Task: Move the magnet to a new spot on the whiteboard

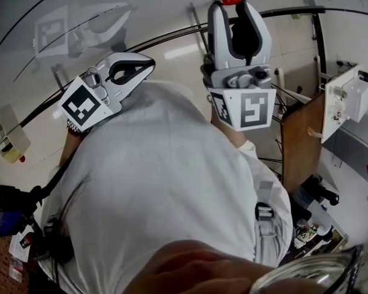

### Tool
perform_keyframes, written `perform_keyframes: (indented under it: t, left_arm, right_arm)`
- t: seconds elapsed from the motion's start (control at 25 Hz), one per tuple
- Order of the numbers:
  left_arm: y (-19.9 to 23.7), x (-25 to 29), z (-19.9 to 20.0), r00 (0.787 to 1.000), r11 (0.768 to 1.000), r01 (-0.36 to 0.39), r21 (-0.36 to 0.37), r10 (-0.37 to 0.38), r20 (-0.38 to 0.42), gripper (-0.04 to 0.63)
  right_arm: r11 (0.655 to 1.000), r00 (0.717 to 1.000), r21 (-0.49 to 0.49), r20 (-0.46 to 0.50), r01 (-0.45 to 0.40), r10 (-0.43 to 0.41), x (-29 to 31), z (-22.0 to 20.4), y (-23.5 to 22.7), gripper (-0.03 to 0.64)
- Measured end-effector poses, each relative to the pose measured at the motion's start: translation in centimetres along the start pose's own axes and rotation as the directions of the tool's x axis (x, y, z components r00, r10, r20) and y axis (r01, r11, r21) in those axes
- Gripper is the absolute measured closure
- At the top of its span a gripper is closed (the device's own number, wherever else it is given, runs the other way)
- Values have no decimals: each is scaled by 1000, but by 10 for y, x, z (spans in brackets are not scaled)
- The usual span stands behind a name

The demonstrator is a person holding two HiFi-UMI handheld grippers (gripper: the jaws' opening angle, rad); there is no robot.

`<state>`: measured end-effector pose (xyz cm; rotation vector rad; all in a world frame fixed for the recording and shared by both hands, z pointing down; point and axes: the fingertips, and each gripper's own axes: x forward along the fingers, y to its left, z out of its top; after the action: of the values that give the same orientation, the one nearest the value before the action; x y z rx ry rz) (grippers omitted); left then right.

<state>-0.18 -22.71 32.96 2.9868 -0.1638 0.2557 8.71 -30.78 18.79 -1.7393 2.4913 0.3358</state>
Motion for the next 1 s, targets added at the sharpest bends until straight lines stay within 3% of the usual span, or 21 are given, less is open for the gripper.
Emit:
perform_keyframes:
  t: [0.16,0.32,0.48,0.64,0.8,1.0]
  left_arm:
    - [16,0,0,1000,1000,10,2,-10,4,595]
    - [35,-5,-6,999,999,-32,-9,32,22,595]
    - [-6,9,8,990,990,-134,-38,136,49,595]
    - [-48,14,4,970,965,-232,-118,239,48,595]
    - [-32,-4,1,947,942,-309,-132,318,47,595]
    - [-9,-42,-9,900,888,-423,-178,435,34,595]
  right_arm:
    - [1000,1000,0,-6,-2,2,19,-7,2,491]
    - [999,999,18,-25,-28,28,30,-26,6,462]
    - [997,998,51,-31,-62,63,-25,-15,-9,460]
    - [990,993,92,-46,-105,110,-81,-11,-18,460]
    - [975,977,125,-82,-184,195,-77,-25,-4,456]
    - [958,957,162,-131,-237,259,-71,-45,16,453]
